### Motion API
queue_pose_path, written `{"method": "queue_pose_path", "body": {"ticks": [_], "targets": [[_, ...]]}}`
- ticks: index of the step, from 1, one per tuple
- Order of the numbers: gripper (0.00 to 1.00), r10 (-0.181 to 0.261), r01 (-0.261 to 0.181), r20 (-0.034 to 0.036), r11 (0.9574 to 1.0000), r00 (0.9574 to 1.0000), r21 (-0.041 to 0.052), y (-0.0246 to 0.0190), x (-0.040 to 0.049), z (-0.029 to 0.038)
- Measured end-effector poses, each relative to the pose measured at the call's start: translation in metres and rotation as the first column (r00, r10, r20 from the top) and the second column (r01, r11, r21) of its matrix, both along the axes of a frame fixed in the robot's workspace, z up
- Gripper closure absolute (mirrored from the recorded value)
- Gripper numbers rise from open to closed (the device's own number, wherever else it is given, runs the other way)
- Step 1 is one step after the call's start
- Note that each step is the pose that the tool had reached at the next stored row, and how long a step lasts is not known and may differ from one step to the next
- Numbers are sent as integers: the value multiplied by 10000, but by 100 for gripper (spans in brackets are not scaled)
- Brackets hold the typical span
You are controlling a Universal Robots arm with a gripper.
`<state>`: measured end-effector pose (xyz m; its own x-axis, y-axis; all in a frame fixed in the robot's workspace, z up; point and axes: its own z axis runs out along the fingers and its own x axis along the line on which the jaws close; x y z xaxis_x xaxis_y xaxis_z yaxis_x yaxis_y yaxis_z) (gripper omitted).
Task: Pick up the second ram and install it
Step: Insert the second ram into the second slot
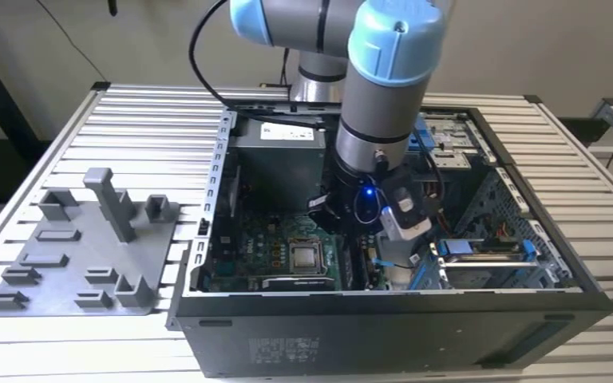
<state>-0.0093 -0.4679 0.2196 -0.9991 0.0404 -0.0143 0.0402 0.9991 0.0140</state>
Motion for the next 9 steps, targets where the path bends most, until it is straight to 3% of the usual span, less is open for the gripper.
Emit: {"method": "queue_pose_path", "body": {"ticks": [9], "targets": [[86,-7,7,2,10000,10000,3,6,11,-15]]}}
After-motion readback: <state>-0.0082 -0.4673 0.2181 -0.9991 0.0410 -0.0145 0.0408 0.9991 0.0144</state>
